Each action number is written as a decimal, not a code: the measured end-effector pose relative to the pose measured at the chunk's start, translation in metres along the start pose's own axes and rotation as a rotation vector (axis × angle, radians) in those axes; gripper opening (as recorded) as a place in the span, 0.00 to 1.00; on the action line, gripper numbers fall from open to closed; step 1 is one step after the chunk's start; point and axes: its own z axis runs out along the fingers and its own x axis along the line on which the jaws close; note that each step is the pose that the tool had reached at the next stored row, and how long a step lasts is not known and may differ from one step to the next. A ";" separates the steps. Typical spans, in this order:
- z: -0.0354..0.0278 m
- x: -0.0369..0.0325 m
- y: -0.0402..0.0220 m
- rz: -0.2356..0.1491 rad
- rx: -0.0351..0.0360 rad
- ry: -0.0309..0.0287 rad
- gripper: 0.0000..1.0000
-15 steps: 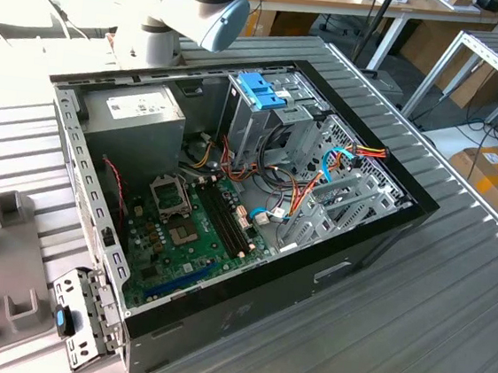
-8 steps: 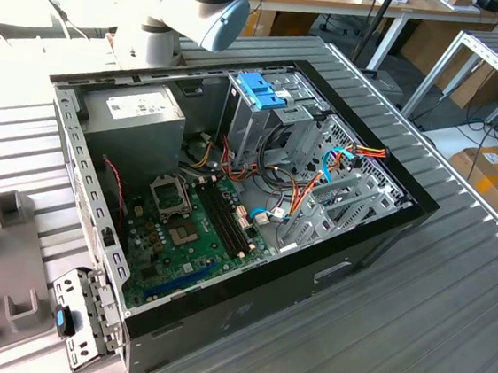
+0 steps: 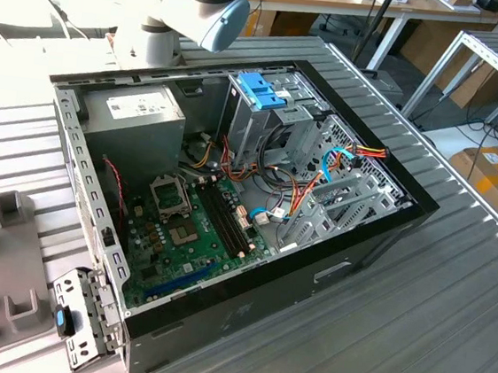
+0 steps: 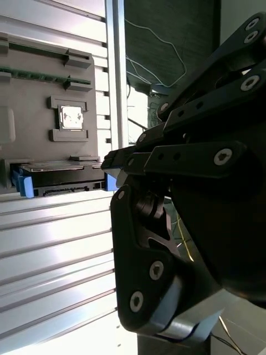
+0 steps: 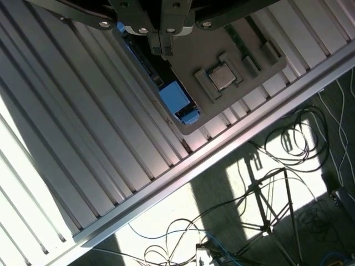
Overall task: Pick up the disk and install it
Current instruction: 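Pick up the disk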
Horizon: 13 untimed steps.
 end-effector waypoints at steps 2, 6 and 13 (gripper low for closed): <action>0.0000 0.0000 0.0000 -0.004 -0.0001 0.0002 0.11; 0.0000 0.0000 0.0000 -0.016 -0.0005 0.0009 0.11; 0.0000 0.0000 0.0000 -0.033 -0.0010 0.0018 0.11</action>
